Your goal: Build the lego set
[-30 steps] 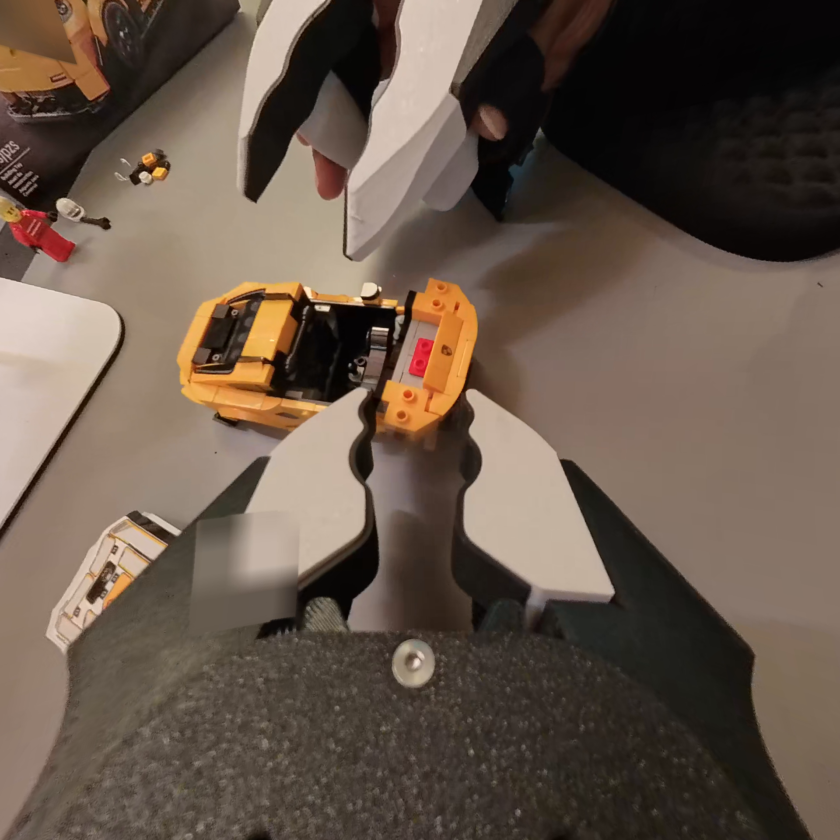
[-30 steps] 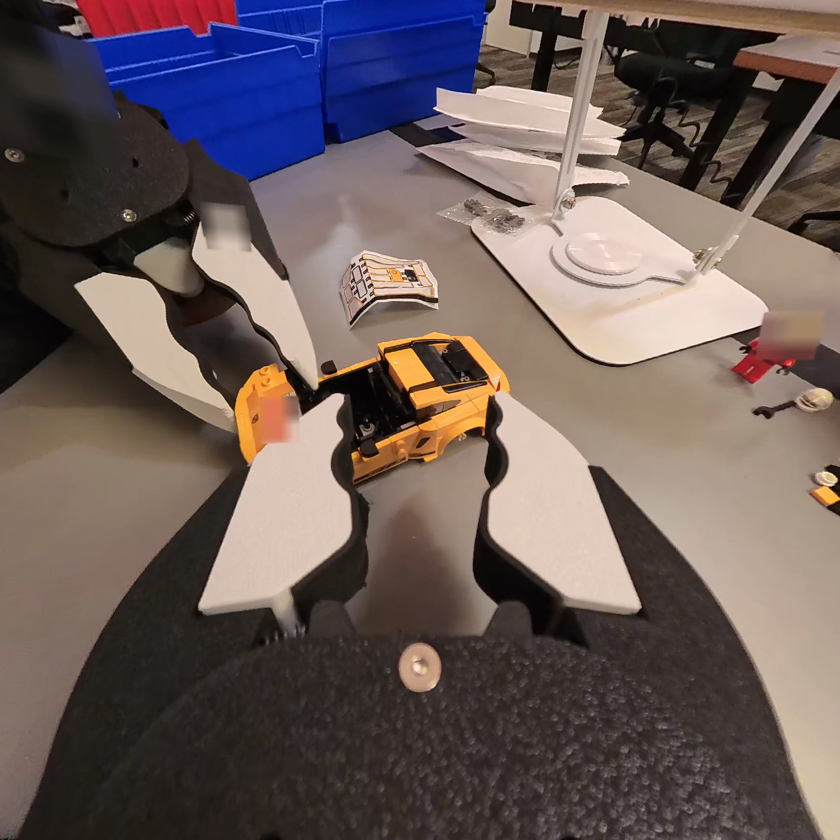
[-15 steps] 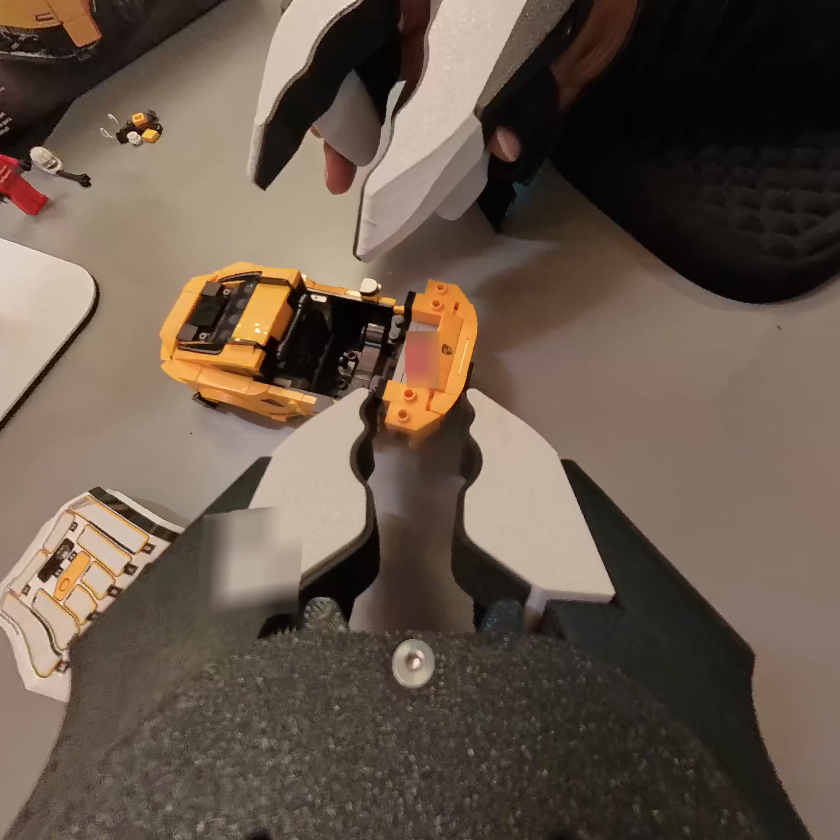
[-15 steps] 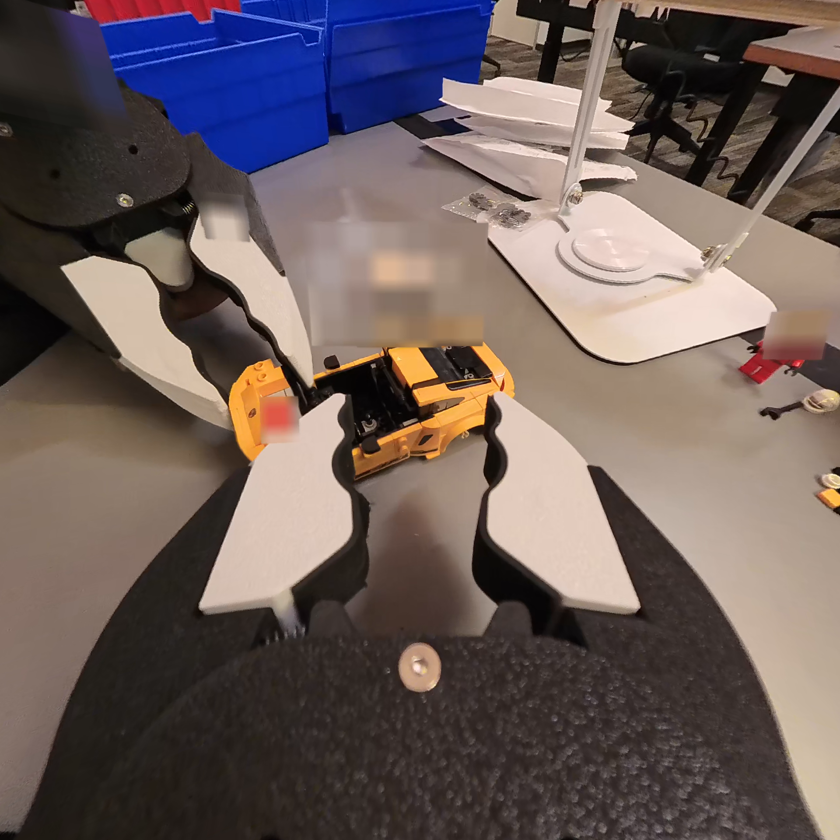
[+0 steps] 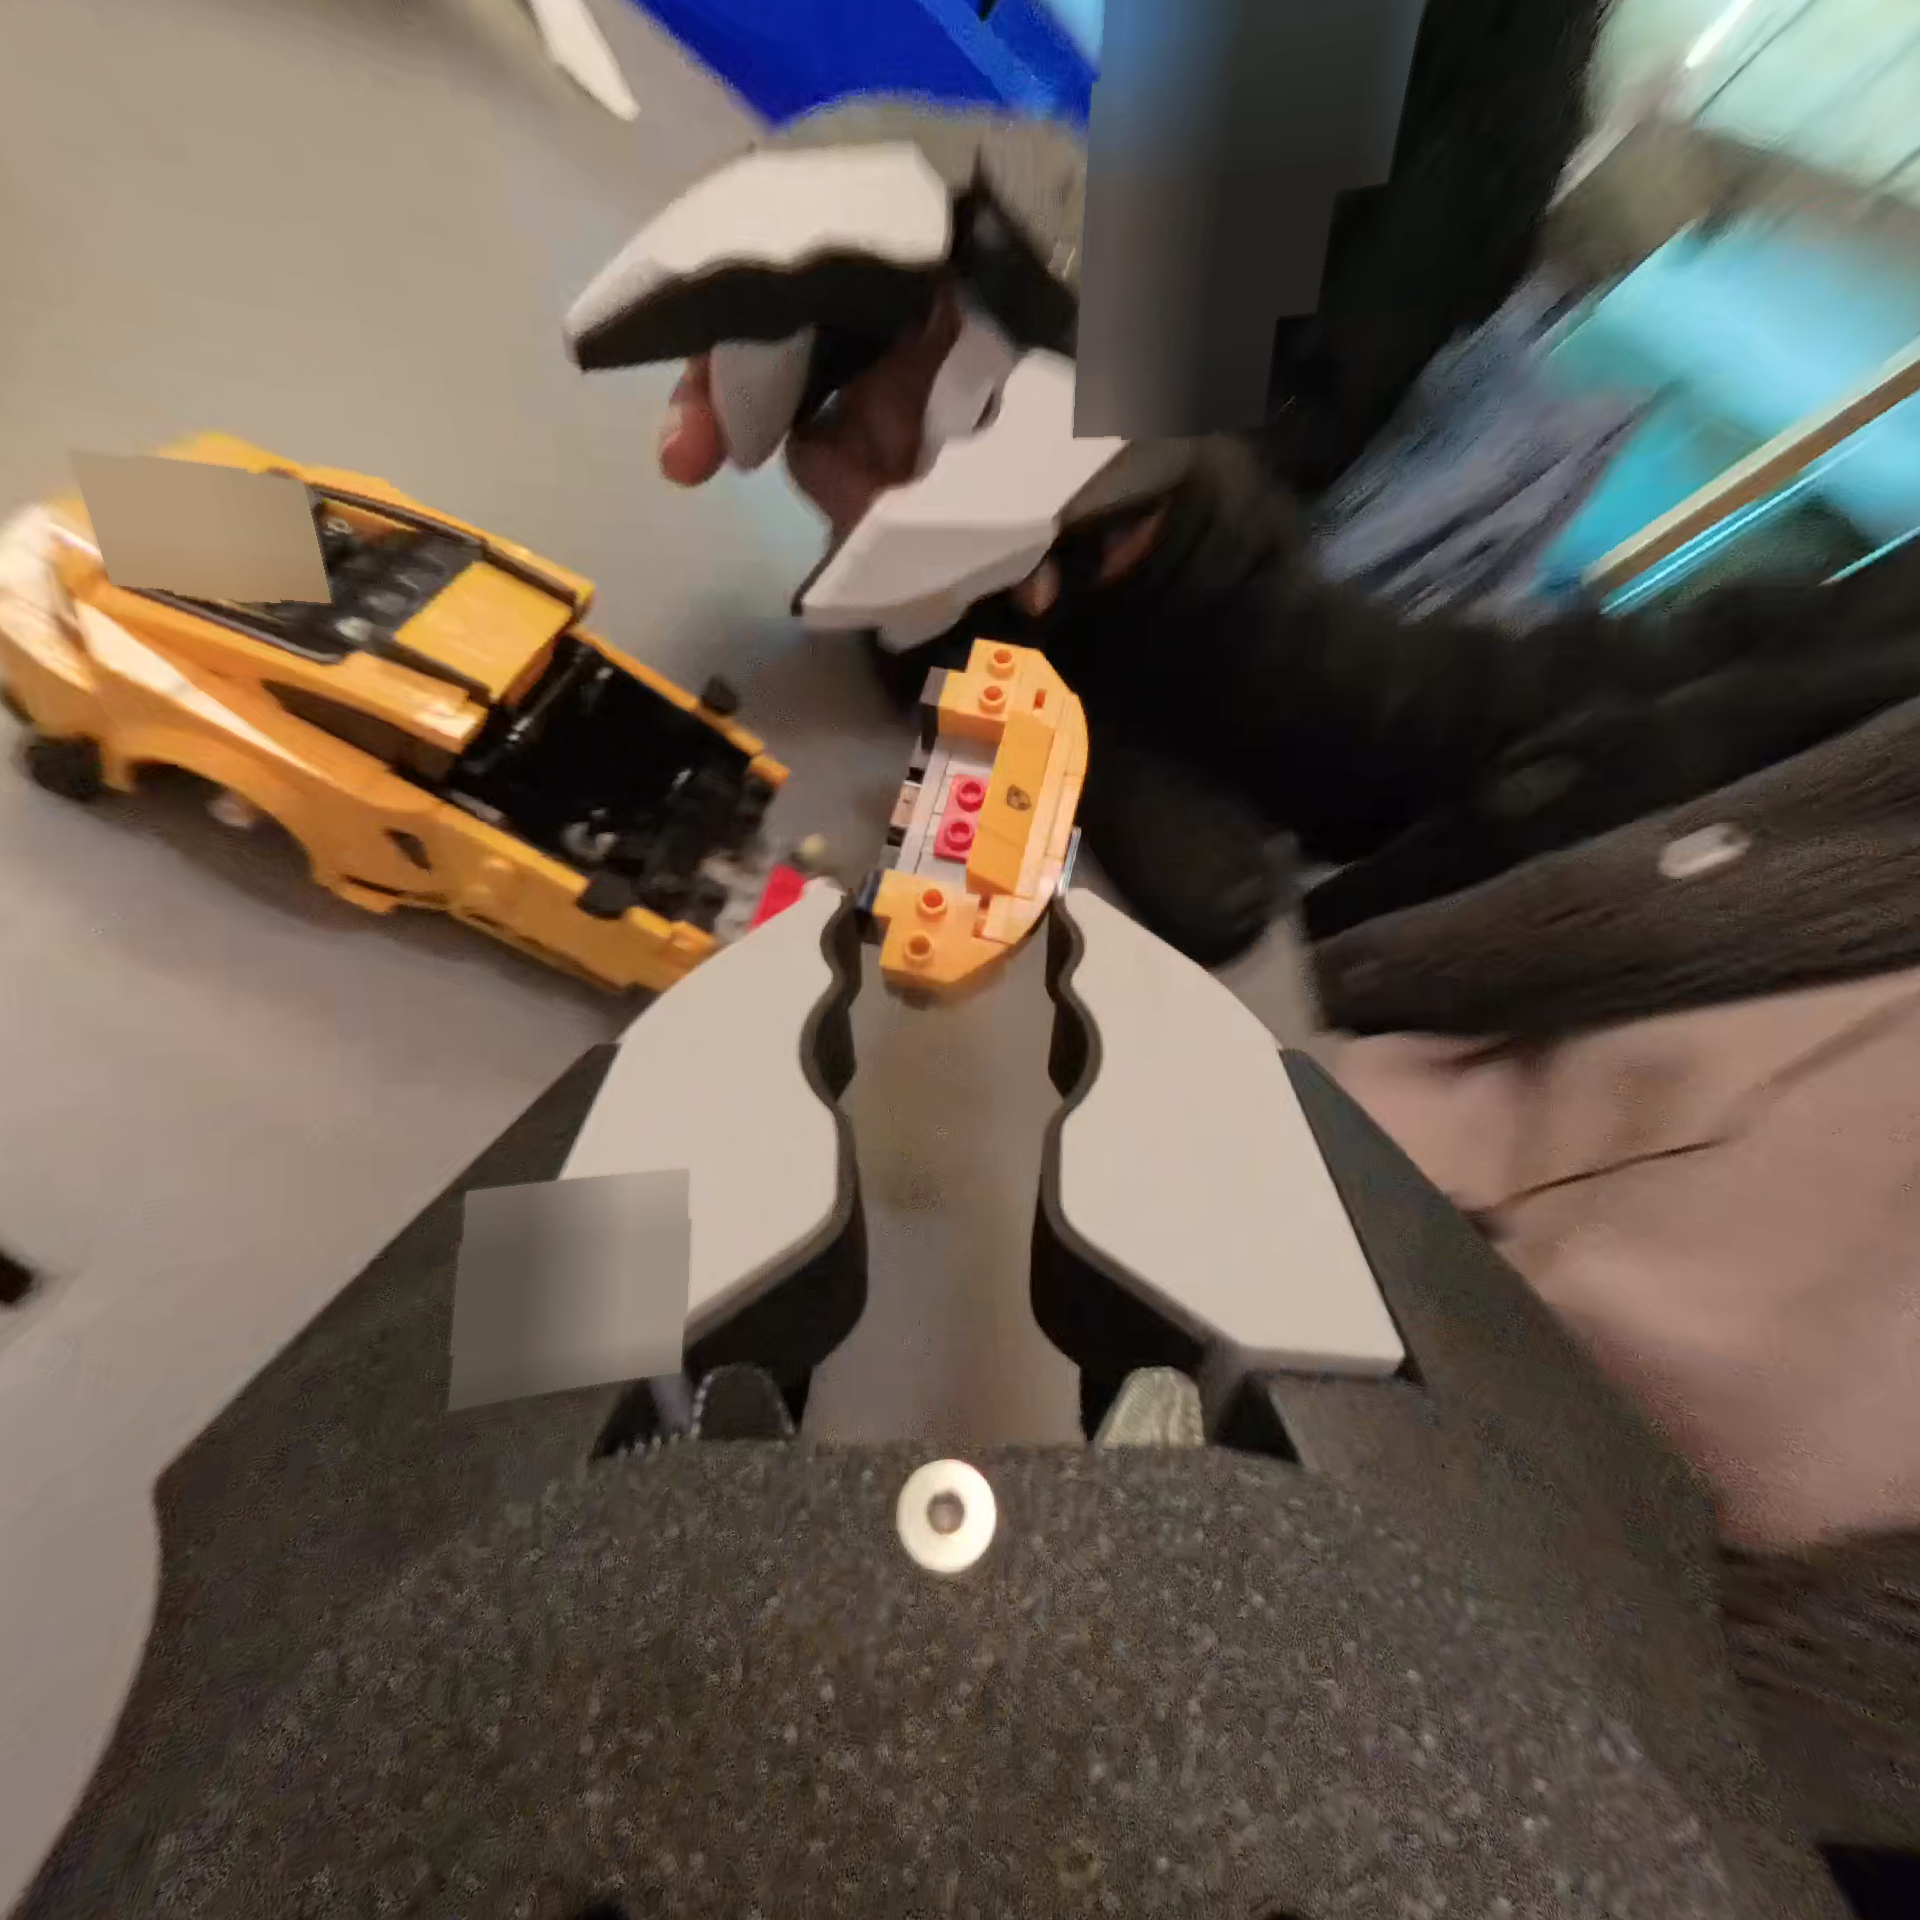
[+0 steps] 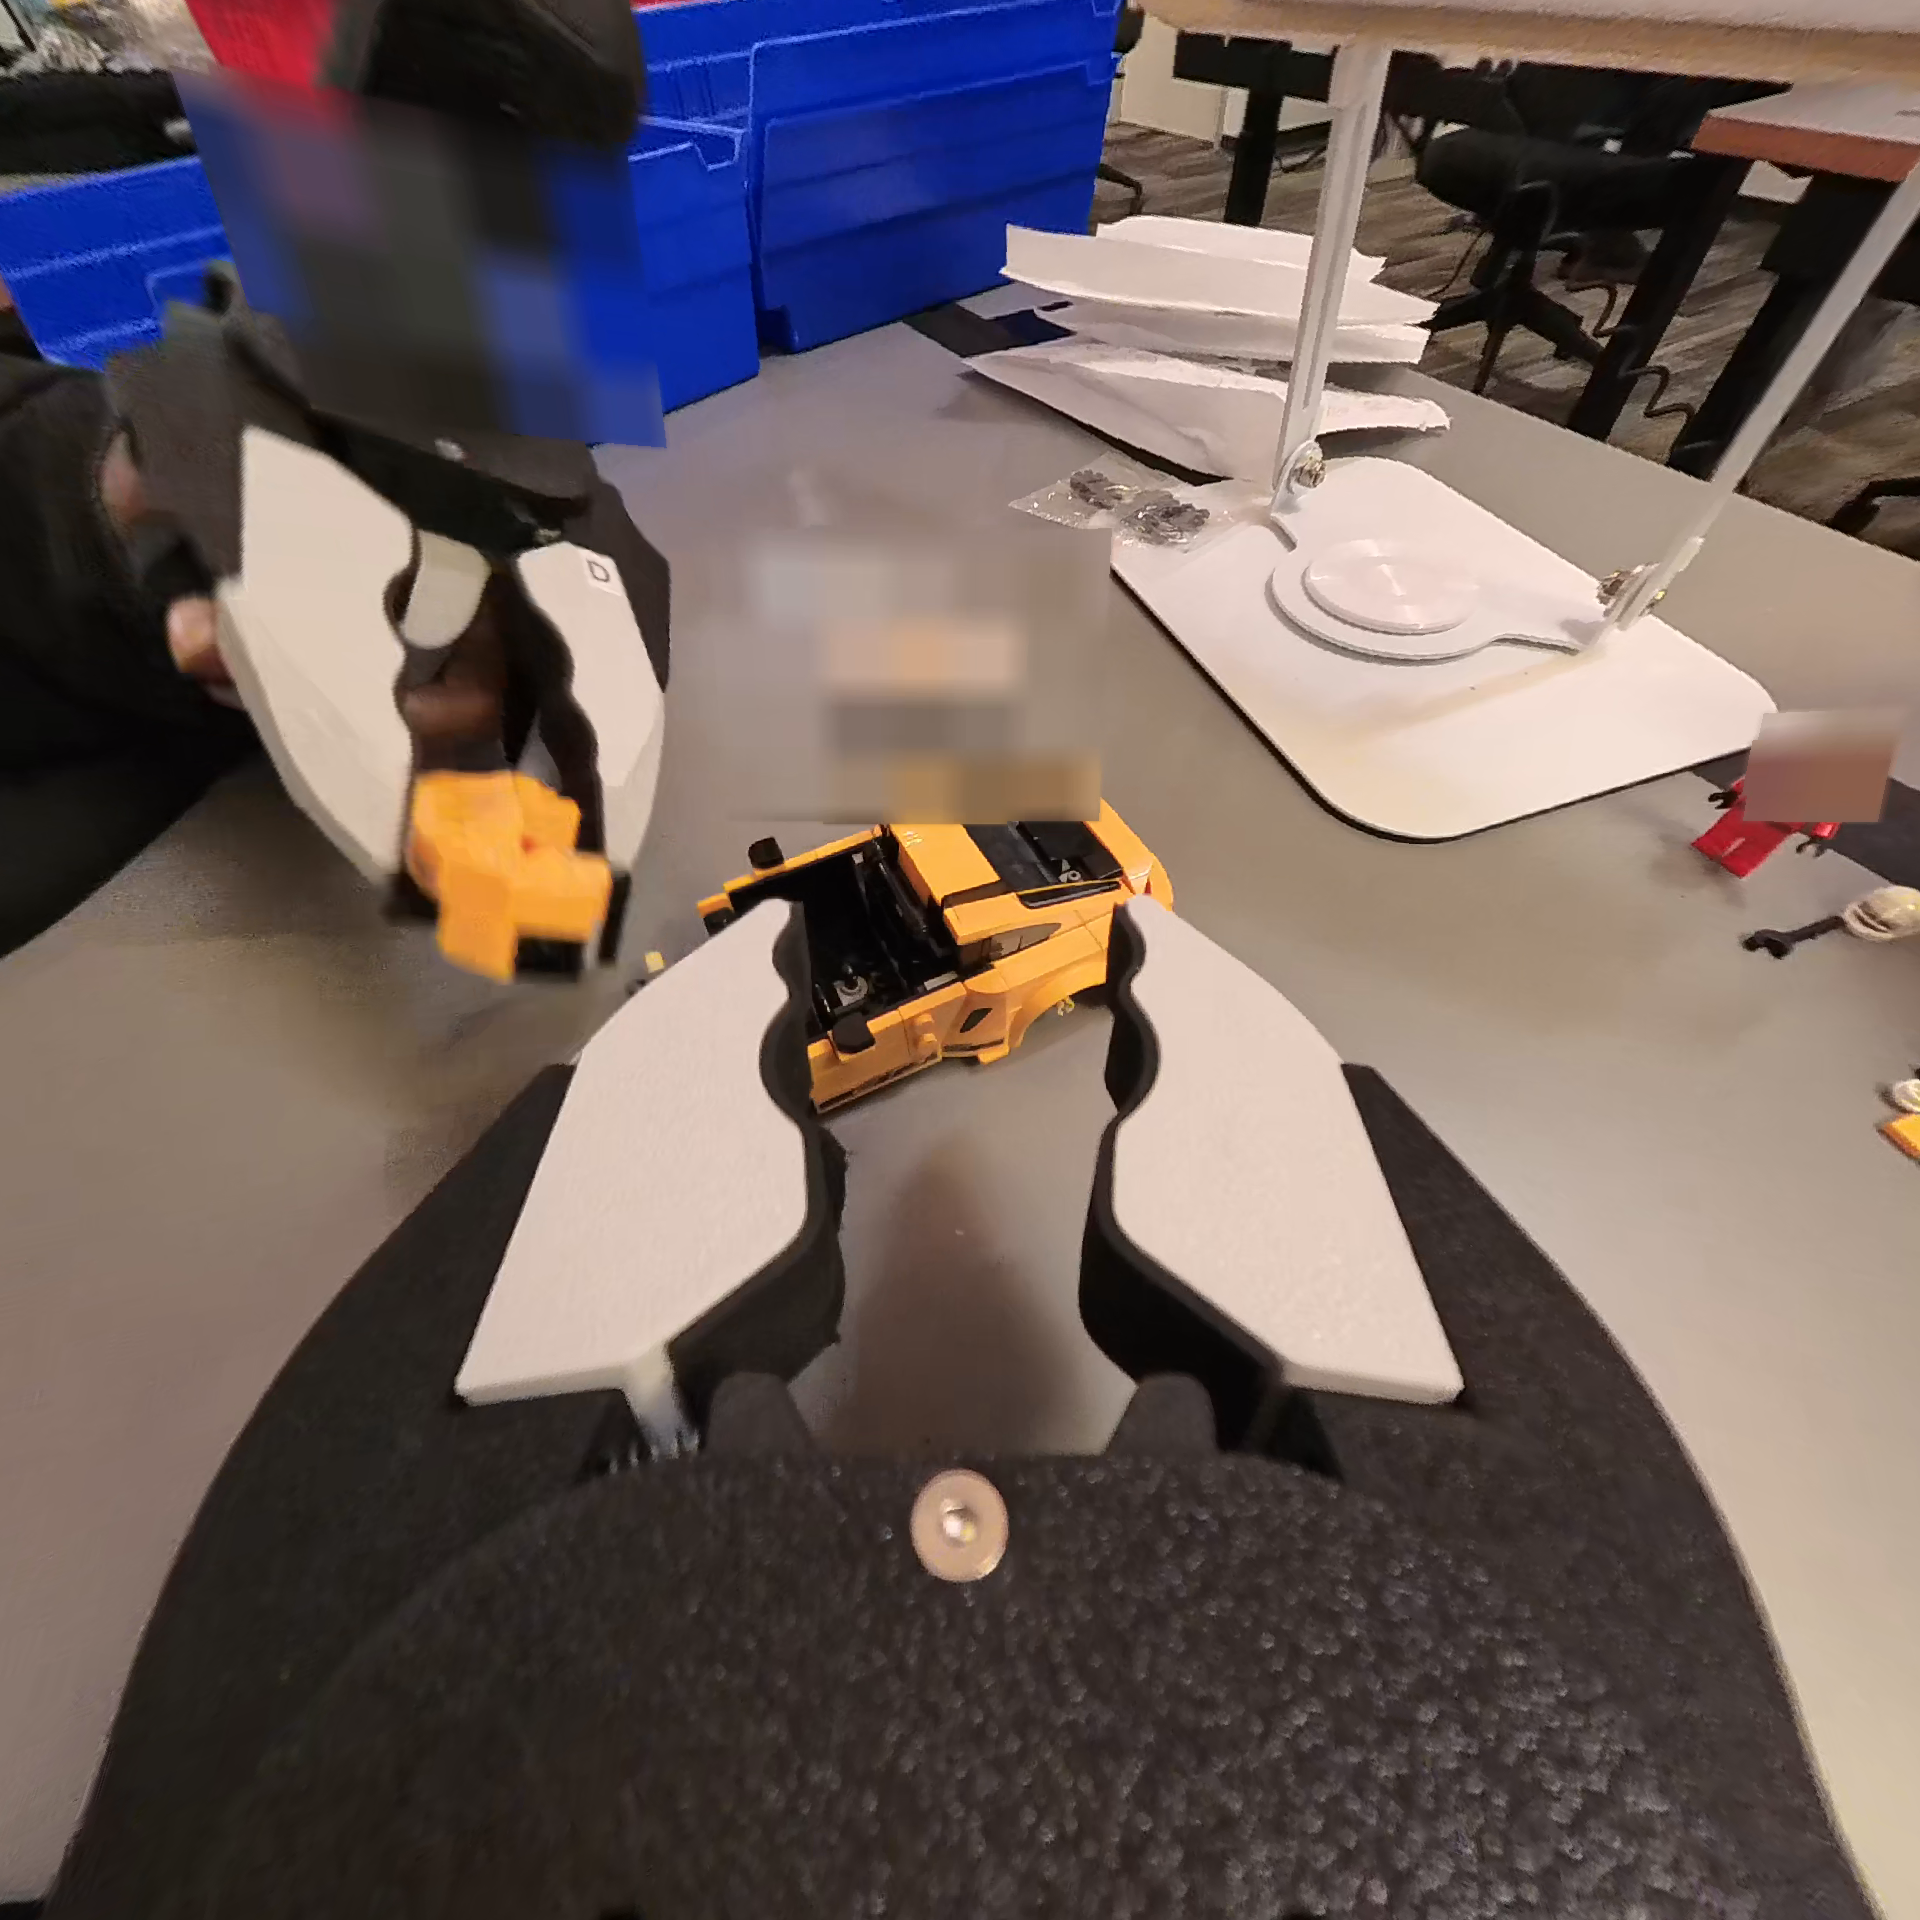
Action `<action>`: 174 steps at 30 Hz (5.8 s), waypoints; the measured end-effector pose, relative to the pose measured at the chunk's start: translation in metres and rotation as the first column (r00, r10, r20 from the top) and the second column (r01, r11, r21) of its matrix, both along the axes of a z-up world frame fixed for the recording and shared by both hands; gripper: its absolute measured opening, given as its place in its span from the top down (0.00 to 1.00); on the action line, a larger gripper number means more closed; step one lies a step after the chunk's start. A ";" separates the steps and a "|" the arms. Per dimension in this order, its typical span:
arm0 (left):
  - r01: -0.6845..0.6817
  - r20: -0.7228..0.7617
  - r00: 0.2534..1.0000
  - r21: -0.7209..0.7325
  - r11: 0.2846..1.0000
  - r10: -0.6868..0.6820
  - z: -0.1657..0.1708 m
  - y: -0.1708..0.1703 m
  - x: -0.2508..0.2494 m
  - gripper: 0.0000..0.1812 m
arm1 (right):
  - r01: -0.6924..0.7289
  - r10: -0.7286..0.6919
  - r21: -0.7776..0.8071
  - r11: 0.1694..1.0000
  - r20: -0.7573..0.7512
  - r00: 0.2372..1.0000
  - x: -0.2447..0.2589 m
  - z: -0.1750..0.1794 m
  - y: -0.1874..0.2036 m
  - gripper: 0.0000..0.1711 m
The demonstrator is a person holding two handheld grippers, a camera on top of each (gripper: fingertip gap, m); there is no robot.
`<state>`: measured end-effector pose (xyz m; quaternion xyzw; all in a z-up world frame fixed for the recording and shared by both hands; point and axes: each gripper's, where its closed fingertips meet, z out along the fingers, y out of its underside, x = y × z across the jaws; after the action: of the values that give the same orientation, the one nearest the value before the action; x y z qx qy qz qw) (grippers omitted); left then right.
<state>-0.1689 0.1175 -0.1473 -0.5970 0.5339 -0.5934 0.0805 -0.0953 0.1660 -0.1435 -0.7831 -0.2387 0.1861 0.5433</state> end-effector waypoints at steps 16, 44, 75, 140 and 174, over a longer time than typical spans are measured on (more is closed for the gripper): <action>0.073 0.133 0.991 -0.671 0.738 0.023 0.052 0.022 -0.012 0.81 | -0.120 0.126 0.077 0.990 -0.075 0.989 -0.017 0.020 -0.013 0.68; -0.074 -0.041 0.992 0.572 0.817 0.119 -0.032 0.024 0.000 0.81 | -0.078 0.079 0.025 0.997 -0.035 0.996 -0.009 0.007 -0.008 0.70; -0.003 -0.031 0.999 0.719 0.695 0.037 -0.040 0.012 0.003 0.81 | -0.118 0.131 -0.182 0.976 0.060 0.990 0.007 -0.027 -0.018 0.71; -0.101 0.075 0.995 0.601 0.793 0.070 -0.018 0.021 0.001 0.82 | -0.228 0.244 -0.103 0.968 0.186 0.952 -0.022 -0.029 -0.030 0.81; 0.008 0.115 0.993 -0.165 0.986 0.011 0.025 -0.006 -0.003 0.83 | -0.366 0.339 0.150 0.918 0.179 0.924 -0.063 0.017 -0.050 0.87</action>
<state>-0.1724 0.1118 -0.1220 -0.5665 0.4768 -0.6693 0.0620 -0.1587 0.1162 -0.1270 -0.6862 -0.4321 0.1994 0.5502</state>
